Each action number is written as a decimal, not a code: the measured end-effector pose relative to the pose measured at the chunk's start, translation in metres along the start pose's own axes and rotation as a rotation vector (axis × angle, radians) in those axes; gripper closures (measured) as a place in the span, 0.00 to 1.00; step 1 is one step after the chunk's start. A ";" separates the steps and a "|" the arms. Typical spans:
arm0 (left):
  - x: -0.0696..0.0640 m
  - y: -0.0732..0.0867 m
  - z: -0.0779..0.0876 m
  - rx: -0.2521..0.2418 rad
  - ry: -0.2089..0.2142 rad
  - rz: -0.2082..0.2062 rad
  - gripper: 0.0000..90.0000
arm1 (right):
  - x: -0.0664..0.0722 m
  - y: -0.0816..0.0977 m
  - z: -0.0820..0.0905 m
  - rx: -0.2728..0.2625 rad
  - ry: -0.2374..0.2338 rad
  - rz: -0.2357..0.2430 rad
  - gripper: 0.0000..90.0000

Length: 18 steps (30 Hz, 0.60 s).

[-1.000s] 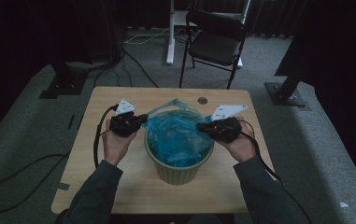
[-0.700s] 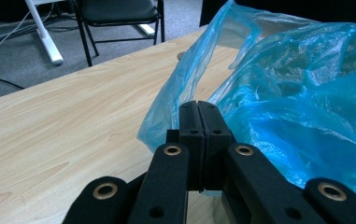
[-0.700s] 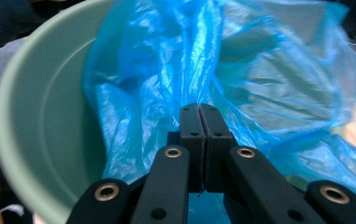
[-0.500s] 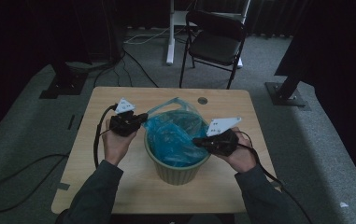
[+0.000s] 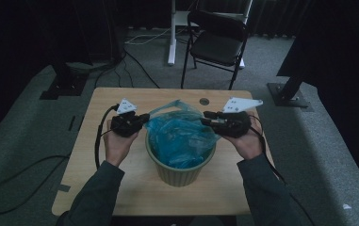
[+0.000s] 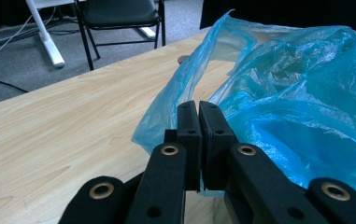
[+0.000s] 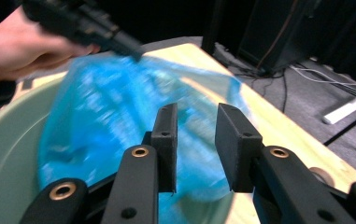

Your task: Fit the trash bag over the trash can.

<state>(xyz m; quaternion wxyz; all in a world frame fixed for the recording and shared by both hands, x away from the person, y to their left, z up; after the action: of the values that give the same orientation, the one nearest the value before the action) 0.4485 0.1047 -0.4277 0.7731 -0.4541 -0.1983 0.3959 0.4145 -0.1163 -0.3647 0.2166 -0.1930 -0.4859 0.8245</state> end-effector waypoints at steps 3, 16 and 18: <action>0.000 0.000 0.000 0.000 0.001 -0.003 0.97 | -0.015 -0.001 -0.008 0.036 0.053 -0.011 0.77; -0.002 0.001 0.000 0.004 0.007 -0.006 0.98 | -0.032 0.033 -0.058 0.238 0.031 -0.082 0.79; -0.001 0.002 0.000 0.004 0.006 -0.010 0.99 | -0.034 0.034 -0.057 0.243 0.020 -0.095 0.89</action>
<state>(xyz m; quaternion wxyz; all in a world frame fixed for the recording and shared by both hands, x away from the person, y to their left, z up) 0.4473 0.1038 -0.4294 0.7766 -0.4527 -0.1976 0.3911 0.4674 -0.1086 -0.4176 0.2820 -0.1506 -0.3890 0.8640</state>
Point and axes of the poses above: each handheld gripper's, and its own axes: z roughly backward along the jaws, y roughly out of its underside, x roughly to its left, the point moved 10 cm from there along -z, roughly forward along the jaws, and after that the axes turned 1 degree about z, right-handed, at the moved point
